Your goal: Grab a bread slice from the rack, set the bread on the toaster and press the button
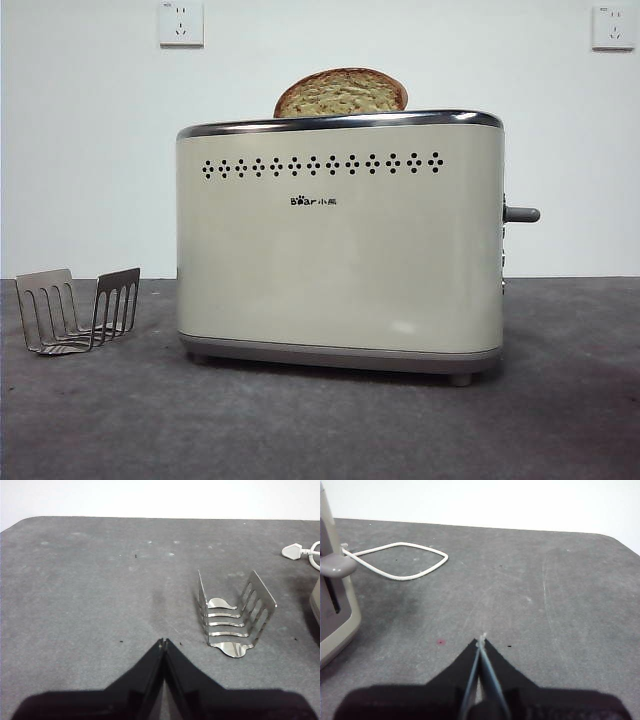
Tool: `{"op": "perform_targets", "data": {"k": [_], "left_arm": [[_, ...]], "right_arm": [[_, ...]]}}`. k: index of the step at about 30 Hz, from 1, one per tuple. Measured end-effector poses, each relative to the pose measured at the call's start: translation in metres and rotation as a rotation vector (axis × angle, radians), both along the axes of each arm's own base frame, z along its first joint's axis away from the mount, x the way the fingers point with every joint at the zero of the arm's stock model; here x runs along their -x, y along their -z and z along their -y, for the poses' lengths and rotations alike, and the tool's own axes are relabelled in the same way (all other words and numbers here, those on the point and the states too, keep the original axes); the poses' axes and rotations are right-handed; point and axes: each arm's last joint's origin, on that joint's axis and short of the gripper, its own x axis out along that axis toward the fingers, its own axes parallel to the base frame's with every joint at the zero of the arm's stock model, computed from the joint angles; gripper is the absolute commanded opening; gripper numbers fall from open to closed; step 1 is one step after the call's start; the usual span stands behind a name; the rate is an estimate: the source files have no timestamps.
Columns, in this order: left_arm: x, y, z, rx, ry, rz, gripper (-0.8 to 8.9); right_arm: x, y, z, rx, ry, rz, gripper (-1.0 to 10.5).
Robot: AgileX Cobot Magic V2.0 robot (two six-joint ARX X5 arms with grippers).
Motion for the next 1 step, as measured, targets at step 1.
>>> {"op": "perform_targets", "data": {"k": [1], "left_arm": [[0.0,0.0,0.0,0.0,0.0,0.0,-0.04]], "right_arm": [[0.0,0.0,0.0,0.0,0.0,0.0,0.0]]}}
